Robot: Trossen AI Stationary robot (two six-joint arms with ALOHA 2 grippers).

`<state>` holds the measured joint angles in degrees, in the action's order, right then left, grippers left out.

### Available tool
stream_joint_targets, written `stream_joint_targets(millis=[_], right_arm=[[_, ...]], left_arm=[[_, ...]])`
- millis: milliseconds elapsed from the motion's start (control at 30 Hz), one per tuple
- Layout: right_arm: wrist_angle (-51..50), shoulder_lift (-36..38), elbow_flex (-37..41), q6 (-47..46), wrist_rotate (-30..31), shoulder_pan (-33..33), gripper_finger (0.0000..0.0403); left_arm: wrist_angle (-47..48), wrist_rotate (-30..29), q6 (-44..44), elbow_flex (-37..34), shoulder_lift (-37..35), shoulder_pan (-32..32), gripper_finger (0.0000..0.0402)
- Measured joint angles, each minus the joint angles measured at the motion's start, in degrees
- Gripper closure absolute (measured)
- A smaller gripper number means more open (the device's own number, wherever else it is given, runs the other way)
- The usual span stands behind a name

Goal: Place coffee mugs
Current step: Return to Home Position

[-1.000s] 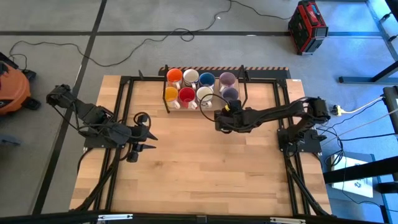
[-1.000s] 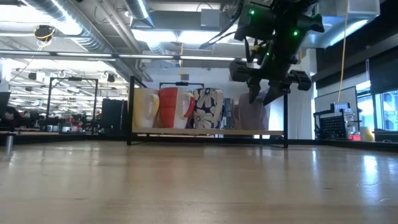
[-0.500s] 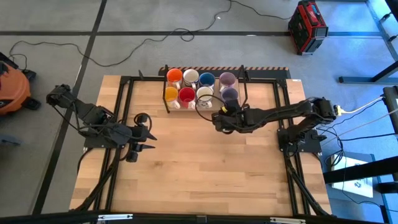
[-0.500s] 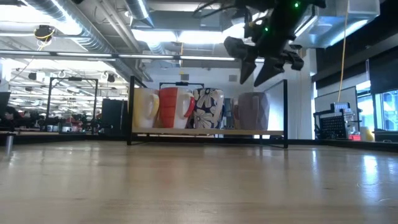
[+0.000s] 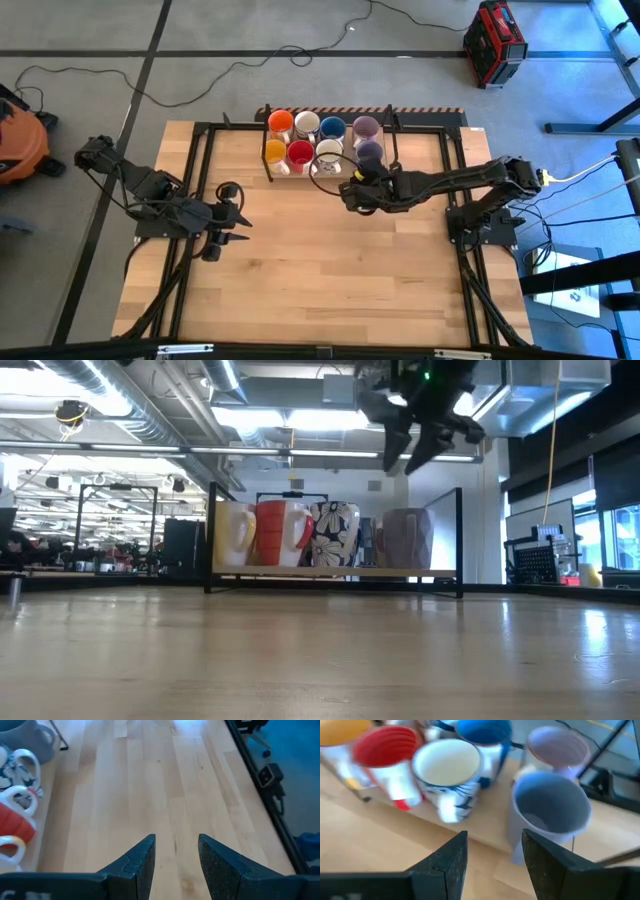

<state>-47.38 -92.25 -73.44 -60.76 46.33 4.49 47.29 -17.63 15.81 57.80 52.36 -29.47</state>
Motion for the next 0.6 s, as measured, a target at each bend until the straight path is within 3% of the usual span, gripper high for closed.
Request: stream_joint_targets(millis=[267, 433, 600], right_arm=[[0.84, 3.64, -3.55, 12.92, -2.42, 3.47, 0.0229], [0.69, 8.86, -3.41, 21.62, -6.19, 4.98, 0.0235], [5.91, 16.29, 1.24, 30.88, -12.38, 4.72, 0.0281]], left_arm=[[-4.80, 5.37, -7.19, -0.76, -0.03, 2.07, 0.0274], [-13.26, 13.18, -11.78, -5.58, -2.19, 8.77, 0.0294], [-22.38, 20.58, -12.91, -9.59, -5.75, 17.60, 0.0324]])
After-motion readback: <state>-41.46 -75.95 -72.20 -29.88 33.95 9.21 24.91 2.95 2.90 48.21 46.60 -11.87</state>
